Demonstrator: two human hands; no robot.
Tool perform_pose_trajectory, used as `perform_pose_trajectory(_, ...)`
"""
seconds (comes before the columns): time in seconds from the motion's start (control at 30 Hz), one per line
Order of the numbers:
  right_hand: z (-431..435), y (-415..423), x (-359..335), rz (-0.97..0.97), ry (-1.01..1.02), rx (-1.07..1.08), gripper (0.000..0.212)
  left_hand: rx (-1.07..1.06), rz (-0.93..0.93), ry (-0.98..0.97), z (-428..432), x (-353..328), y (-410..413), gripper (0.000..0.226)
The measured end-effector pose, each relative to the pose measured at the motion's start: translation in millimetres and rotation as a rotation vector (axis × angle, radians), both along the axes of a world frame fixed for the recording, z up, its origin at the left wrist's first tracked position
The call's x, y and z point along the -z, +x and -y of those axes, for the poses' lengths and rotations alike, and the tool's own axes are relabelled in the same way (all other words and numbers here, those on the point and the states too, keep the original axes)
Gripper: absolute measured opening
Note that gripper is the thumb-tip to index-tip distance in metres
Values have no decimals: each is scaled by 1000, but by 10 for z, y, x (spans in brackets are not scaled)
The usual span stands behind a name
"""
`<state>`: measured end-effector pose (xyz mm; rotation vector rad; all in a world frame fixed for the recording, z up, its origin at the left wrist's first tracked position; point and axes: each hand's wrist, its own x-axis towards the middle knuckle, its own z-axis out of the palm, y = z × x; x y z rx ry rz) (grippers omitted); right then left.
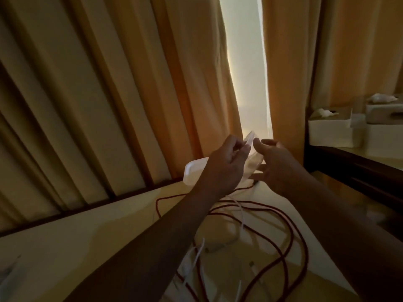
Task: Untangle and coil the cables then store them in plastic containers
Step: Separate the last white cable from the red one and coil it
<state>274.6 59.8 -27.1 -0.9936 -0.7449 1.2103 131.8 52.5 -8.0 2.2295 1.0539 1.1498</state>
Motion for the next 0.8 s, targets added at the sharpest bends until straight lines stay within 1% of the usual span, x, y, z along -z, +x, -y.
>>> perform_pose_trajectory(0.1,264,-250,-130,-54,103,-21,55,-62,200,13,273,-148,-351,20)
perform_pose_trajectory(0.2,471,-568,-192,-196,156,-168,49,-145,353,5,491,-238,-718,25)
perform_pose_trajectory(0.23,526,-841,-205,-222,153,-248,46,-221,415,6,623,-238,-1007,25)
perform_pose_trajectory(0.27,574,-883,-199,-252,168,-286,44,-250,508,-13,660,-244,-1062,25)
perform_pose_trajectory(0.3,588,-998,-182,-240,183,-321,41,-300,618,-40,744,-251,-1195,23)
perform_pose_trajectory(0.4,713,-1657,-224,-57,210,-451,29,-443,936,-68,1059,-235,-1848,20)
perform_pose_trajectory(0.43,731,-1900,-233,9,188,-498,39,-454,1007,-99,1188,-225,-2053,20)
perform_pose_trajectory(0.47,751,-2154,-243,69,141,-529,56,-462,1059,-120,1277,-185,-2266,20)
perform_pose_trajectory(0.5,747,-2403,-221,102,71,-552,68,-500,1073,-144,1357,-148,-2465,21)
perform_pose_trajectory(0.53,760,-2663,-194,123,11,-583,68,-546,1075,-147,1444,-100,-2668,24)
perform_pose_trajectory(0.57,772,-2876,-153,157,-19,-587,59,-610,1063,-142,1519,-62,-2834,32)
perform_pose_trajectory(0.6,804,-3081,-115,228,-24,-583,49,-670,1068,-110,1608,-45,-3003,41)
perform_pose_trajectory(0.63,804,-3267,-59,333,-20,-569,44,-725,1066,-87,1697,-23,-3181,45)
perform_pose_trajectory(0.73,844,-3674,60,610,23,-496,55,-824,1197,-44,1939,13,-3712,35)
perform_pose_trajectory(0.8,856,-3822,133,708,6,-477,60,-840,1265,-28,2046,32,-4036,33)
